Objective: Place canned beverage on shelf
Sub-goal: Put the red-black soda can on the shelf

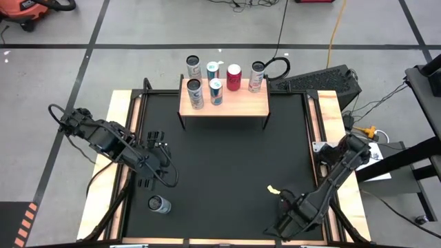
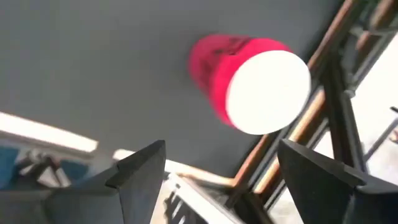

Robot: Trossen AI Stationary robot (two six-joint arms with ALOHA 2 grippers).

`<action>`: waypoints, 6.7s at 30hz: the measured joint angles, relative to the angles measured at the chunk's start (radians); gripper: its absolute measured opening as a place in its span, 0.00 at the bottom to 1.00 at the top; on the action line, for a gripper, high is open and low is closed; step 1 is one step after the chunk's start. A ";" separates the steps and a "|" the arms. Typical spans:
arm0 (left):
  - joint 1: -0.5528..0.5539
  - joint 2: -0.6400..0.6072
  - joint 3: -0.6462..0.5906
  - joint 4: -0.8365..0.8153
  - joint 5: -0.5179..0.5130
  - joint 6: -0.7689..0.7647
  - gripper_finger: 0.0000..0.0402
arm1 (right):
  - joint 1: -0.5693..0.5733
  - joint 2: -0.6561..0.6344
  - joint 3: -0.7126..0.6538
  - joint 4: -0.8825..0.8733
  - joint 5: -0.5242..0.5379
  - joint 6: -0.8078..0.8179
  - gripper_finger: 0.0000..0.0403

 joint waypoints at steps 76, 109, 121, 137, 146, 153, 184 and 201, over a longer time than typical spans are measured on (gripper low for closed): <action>0.000 0.000 0.000 0.001 -0.004 0.026 0.54 | 0.010 -0.211 -0.388 0.308 0.067 0.139 0.73; 0.000 0.000 0.000 0.001 -0.004 0.027 0.54 | 0.011 -0.205 -0.387 0.311 0.107 0.175 0.73; 0.000 0.000 0.000 0.001 -0.004 0.034 0.54 | 0.010 -0.204 -0.387 0.287 0.187 0.174 0.73; 0.000 0.000 0.000 0.001 -0.012 0.026 0.54 | 0.010 -0.204 -0.388 0.332 0.191 0.103 0.73; 0.000 0.000 0.000 0.001 -0.030 0.026 0.54 | 0.009 -0.204 -0.388 0.326 0.194 0.097 0.80; 0.000 0.000 0.000 0.001 -0.030 0.026 0.54 | 0.009 -0.204 -0.388 0.332 0.248 0.090 0.90; 0.000 0.000 0.000 0.000 -0.029 0.034 0.54 | -0.067 -0.151 -0.388 0.313 0.185 -0.006 0.91; 0.000 0.000 0.000 0.000 -0.029 0.034 0.54 | -0.070 -0.130 -0.387 0.325 0.153 -0.008 0.67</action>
